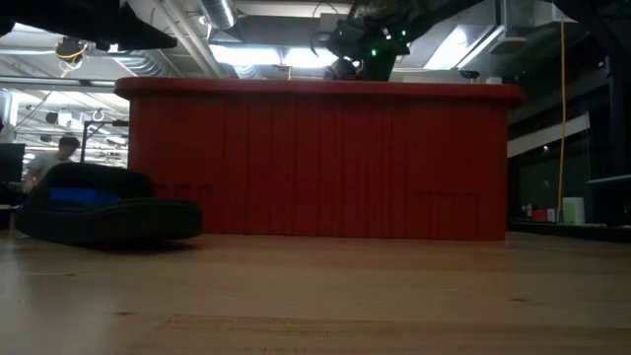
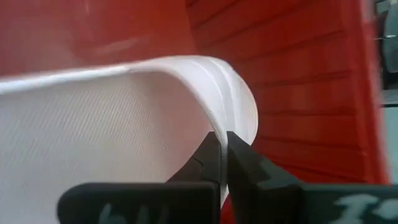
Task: Pick and place slides into bin
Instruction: Put the pink slide into the red container
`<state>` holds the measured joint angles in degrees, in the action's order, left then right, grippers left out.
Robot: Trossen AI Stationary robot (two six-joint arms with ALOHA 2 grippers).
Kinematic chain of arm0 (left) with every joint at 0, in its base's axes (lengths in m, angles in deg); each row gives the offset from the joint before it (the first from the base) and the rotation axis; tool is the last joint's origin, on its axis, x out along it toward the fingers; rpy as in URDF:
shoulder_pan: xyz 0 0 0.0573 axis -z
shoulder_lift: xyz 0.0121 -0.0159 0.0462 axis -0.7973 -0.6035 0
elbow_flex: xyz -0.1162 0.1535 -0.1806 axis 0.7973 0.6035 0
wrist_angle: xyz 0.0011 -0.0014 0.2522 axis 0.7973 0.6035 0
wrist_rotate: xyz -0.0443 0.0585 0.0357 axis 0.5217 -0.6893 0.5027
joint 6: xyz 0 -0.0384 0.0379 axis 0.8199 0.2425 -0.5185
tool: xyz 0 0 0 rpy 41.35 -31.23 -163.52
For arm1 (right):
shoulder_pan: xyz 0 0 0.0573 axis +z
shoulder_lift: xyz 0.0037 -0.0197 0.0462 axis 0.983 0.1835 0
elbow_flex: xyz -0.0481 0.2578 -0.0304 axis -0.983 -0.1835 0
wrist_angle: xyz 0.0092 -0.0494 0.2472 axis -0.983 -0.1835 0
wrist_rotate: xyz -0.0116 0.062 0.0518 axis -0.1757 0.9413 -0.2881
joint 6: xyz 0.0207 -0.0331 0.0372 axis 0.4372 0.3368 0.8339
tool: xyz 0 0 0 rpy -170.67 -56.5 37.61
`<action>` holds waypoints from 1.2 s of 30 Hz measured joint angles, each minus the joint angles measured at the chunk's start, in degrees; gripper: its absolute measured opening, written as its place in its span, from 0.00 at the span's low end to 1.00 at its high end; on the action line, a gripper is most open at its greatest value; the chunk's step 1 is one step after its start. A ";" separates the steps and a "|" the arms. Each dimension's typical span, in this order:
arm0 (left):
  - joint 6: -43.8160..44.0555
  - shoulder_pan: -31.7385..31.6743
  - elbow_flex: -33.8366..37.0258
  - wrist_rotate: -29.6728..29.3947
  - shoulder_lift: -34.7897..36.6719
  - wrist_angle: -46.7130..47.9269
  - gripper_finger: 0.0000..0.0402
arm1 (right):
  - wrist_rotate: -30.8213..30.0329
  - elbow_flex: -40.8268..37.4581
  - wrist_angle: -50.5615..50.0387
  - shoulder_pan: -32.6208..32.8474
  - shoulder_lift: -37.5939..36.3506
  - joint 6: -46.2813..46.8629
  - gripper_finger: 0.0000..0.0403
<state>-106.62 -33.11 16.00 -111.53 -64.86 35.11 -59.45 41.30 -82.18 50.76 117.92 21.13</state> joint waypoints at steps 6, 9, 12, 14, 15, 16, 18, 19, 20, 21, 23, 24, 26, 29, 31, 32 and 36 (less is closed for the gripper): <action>-0.21 0.00 0.00 -0.24 0.00 0.00 0.01 | 0.14 -6.76 2.76 -1.04 0.03 -0.76 0.03; -0.22 0.00 0.00 -0.26 0.00 0.00 0.00 | 0.16 -9.94 7.11 -1.29 0.07 -2.40 0.03; -0.23 0.00 0.00 -0.64 0.00 0.00 0.00 | 0.16 -12.68 11.48 -1.27 0.07 -5.44 0.03; -0.23 0.00 0.00 -0.93 0.00 0.00 0.01 | 0.20 -14.00 13.31 -1.27 0.07 -8.01 0.03; -0.23 0.00 0.00 -0.97 0.00 0.00 0.01 | 0.14 -14.45 14.11 -1.25 0.07 -8.35 0.03; -0.23 0.00 0.00 -1.01 0.00 -0.02 0.01 | 0.12 -14.77 14.46 -1.33 0.07 -8.38 0.03; -0.23 0.00 0.00 -1.03 0.00 0.00 0.00 | 0.15 -15.41 14.26 -1.59 0.07 -8.39 0.03; -0.23 0.00 0.00 -1.01 0.00 -0.02 0.00 | 0.16 -15.63 14.11 -1.79 0.07 -8.43 0.03; -0.23 0.00 0.00 -1.03 0.00 -0.01 0.00 | 0.16 -15.88 14.17 -1.93 0.07 -8.47 0.03; -0.23 0.00 0.00 -1.01 0.00 -0.01 0.00 | 0.14 -16.11 14.44 -2.09 0.07 -8.48 0.03; -0.24 0.00 0.00 -1.10 0.00 -0.01 0.01 | 0.22 -16.56 14.33 -2.34 0.07 -8.41 0.03; -0.23 0.00 0.00 -1.27 0.00 -0.02 0.01 | 0.41 -16.89 14.24 -2.46 0.07 -8.38 0.03; -0.30 0.00 0.00 -2.26 0.00 0.00 0.00 | 1.54 -17.31 14.21 -2.62 0.07 -8.49 0.03; -1.75 0.00 0.00 -4.45 0.00 -0.02 0.00 | 1.75 -17.33 15.19 -2.67 0.07 -10.23 0.03; -2.22 -0.01 0.00 -5.32 0.00 -0.03 0.01 | 2.45 -17.33 16.52 -2.67 0.07 -11.17 0.03; -2.21 -0.02 0.00 -5.40 0.00 -0.02 0.01 | 3.00 -17.33 16.80 -2.67 0.07 -11.21 0.03; -2.26 -0.02 0.00 -5.40 0.00 -0.24 0.00 | 3.79 -17.33 15.71 -2.67 0.07 -11.13 0.03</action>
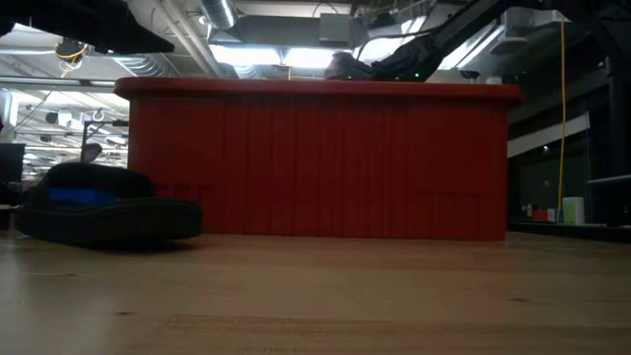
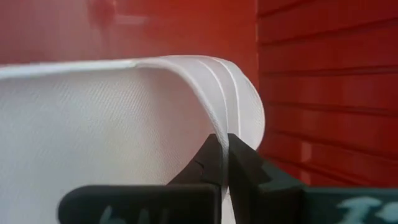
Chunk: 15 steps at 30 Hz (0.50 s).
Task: Pick and place slides into bin
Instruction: Put the pink slide into the red container
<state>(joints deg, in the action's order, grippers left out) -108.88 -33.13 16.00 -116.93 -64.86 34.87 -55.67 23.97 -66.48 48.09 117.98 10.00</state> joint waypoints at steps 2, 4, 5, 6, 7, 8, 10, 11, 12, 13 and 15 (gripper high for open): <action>-0.44 0.00 0.00 0.00 0.00 -0.22 0.00 | 1.01 0.00 -0.13 -0.02 0.07 0.23 0.03; -0.53 0.00 0.00 0.00 0.00 -0.22 0.00 | 1.13 0.00 -0.26 -0.07 0.14 0.25 0.03; -0.55 0.00 0.00 0.00 0.00 -0.22 0.01 | 1.19 0.00 -0.06 -0.07 0.29 0.24 0.03; -0.55 0.00 0.00 0.00 0.00 -0.22 0.01 | 1.28 0.00 0.12 -0.07 0.43 0.31 0.03; -0.54 0.00 0.00 0.00 0.00 -0.22 0.01 | 1.40 0.00 -0.16 -0.07 0.50 0.69 0.03; -0.53 0.00 0.00 0.00 0.00 -0.22 0.01 | 1.54 0.00 -0.54 -0.07 0.50 1.31 0.03; -0.53 0.00 0.00 0.02 0.00 -0.22 0.00 | 2.21 0.00 -0.71 -0.07 0.50 1.50 0.03; -0.53 0.00 0.00 0.16 0.00 -0.22 0.00 | 2.40 0.02 -0.89 -0.07 0.50 1.51 0.03; -0.53 0.00 0.00 0.38 0.00 -0.22 0.00 | 2.38 0.02 -1.14 -0.07 0.50 1.54 0.03; -0.54 0.00 0.00 0.41 0.00 -0.22 0.00 | 2.41 0.02 -1.29 -0.07 0.50 1.56 0.03; -0.53 0.00 0.00 0.44 0.00 -0.22 0.01 | 2.53 0.02 -1.23 -0.07 0.50 1.60 0.03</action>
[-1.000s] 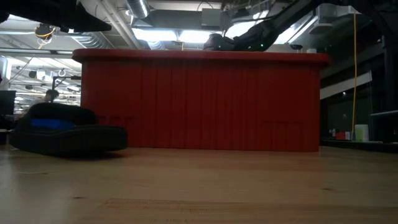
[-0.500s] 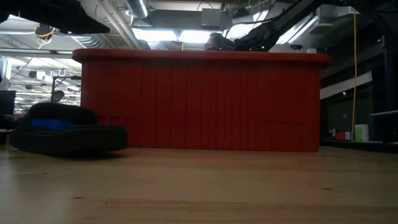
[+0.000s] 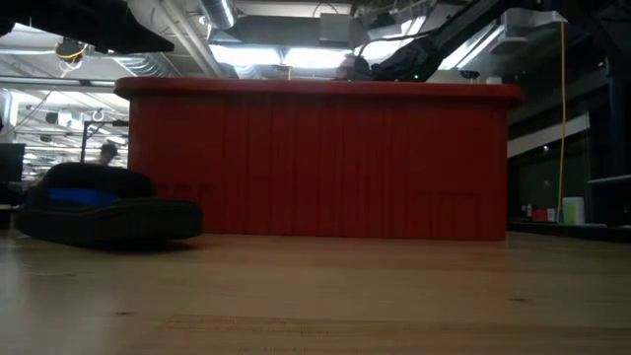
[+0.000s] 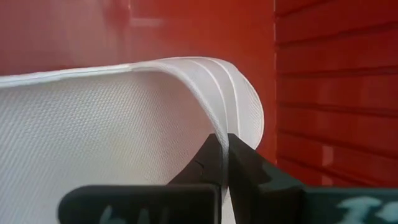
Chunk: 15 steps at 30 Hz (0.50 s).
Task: Pick and place slides into bin
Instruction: Put the pink slide into the red container
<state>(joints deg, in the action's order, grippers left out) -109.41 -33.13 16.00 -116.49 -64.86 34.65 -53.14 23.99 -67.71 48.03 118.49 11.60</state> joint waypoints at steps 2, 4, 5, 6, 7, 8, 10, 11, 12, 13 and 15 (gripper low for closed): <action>0.00 0.00 0.00 0.02 0.00 0.00 0.01 | 1.59 0.00 -0.11 -0.04 0.19 0.02 0.03; 0.00 0.00 0.00 0.04 0.00 0.00 0.00 | 2.79 0.00 -0.55 -0.17 0.41 0.02 0.03; 0.00 0.00 0.00 0.04 0.00 0.00 0.00 | 2.98 0.00 -0.66 -0.20 0.53 0.02 0.03; 0.00 0.00 0.00 0.05 0.00 0.00 0.00 | 2.97 0.00 -0.43 -0.21 0.63 0.02 0.04; 0.04 0.00 0.00 0.07 0.00 0.00 0.00 | 2.96 0.00 -0.34 -0.25 0.67 0.09 0.05; 0.15 0.00 0.00 0.20 0.01 -0.01 0.01 | 2.98 0.00 -0.46 -0.26 0.68 0.45 0.07; 0.46 0.00 0.00 0.75 0.02 0.00 0.01 | 3.01 0.00 -0.66 -0.26 0.68 1.36 0.12; 0.56 0.00 0.00 1.06 0.02 -0.01 0.01 | 3.03 0.00 -0.82 -0.26 0.70 1.38 0.13; 0.57 0.00 0.00 1.46 0.02 -0.02 0.01 | 3.03 0.00 -0.96 -0.24 0.70 1.38 0.15; 0.57 0.00 0.00 1.73 0.02 -0.02 0.00 | 3.03 0.00 -0.98 -0.26 0.70 1.46 0.16; 0.57 0.00 0.00 1.81 0.02 -0.02 0.00 | 3.02 0.00 -1.06 -0.26 0.70 1.57 0.17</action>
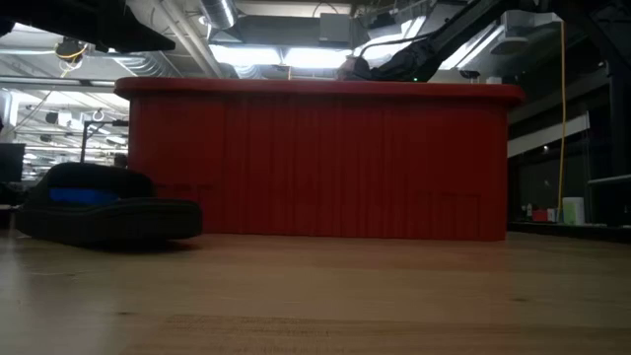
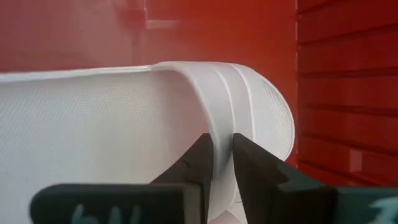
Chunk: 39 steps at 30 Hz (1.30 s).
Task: Pick and place slides into bin
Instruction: Put the pink slide into the red container, then put the top black slide into the red container
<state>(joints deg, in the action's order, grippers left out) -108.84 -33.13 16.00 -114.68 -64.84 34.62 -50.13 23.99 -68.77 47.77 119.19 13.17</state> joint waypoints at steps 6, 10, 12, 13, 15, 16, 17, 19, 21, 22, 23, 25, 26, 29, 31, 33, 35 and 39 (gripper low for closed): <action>0.02 0.00 0.00 0.00 0.00 0.00 0.01 | -0.01 0.02 -0.14 0.05 0.00 -0.22 0.17; 0.02 0.00 0.00 0.00 0.00 0.00 0.00 | 1.16 0.02 -0.59 0.11 0.00 -0.19 0.17; 0.30 0.00 0.00 0.00 0.00 0.00 0.01 | 1.83 0.04 -0.76 0.16 0.00 -0.22 0.18; 0.78 0.00 0.00 0.00 0.00 0.00 0.01 | 2.04 0.07 -0.82 0.25 0.00 -0.22 0.18; 1.07 0.00 0.00 0.00 0.00 -0.13 0.01 | 2.18 0.65 -1.51 0.37 0.00 -0.26 0.18; 1.07 0.00 0.00 0.00 -0.01 -0.49 0.00 | 2.42 1.24 -2.15 0.37 0.00 -0.26 0.18; 1.07 0.00 0.00 0.00 0.00 -1.05 0.00 | 2.52 1.95 -2.66 0.39 0.00 -0.21 0.18; 1.03 0.00 0.00 0.00 0.00 -1.85 0.00 | 2.60 3.43 -4.16 0.40 0.00 -0.14 0.18; 1.01 0.00 0.00 0.00 0.00 -2.76 0.01 | 3.41 5.01 -5.96 0.44 0.00 -0.11 0.18; 1.02 0.00 -0.02 -0.02 0.02 -2.76 0.01 | 4.54 5.73 -6.62 0.42 0.00 -0.06 0.18; 1.01 0.00 0.00 -0.02 0.01 -2.66 0.01 | 5.35 6.38 -7.50 0.42 0.00 -0.04 0.18; 1.03 0.01 -0.02 -0.02 0.00 -2.67 0.01 | 6.31 7.61 -9.65 0.68 0.00 -0.02 0.18; 1.06 0.00 -0.01 -0.02 0.00 -2.67 0.00 | 6.32 8.20 -10.24 0.83 0.00 0.00 0.18; 1.01 0.00 0.00 -0.02 0.00 -2.67 0.00 | 6.35 11.06 -13.30 1.54 0.00 0.09 0.18; 0.92 0.00 -0.02 -0.02 0.00 -2.64 0.01 | 6.35 13.16 -15.38 1.96 0.00 0.89 0.17; 0.94 0.00 -0.01 -0.02 0.00 -2.64 0.01 | 6.08 15.51 -16.96 2.25 0.00 1.23 0.14; 0.94 0.00 0.00 -0.02 0.00 -2.64 0.00 | 5.95 18.86 -19.14 2.31 0.00 1.31 0.07; 2.12 0.00 0.00 -0.02 0.00 -2.62 0.01 | 5.74 25.57 -21.28 2.47 0.00 2.39 0.02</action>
<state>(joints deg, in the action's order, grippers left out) -106.72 -33.13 16.00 -114.70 -64.84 32.00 -44.39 49.55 -90.05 50.23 119.19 15.56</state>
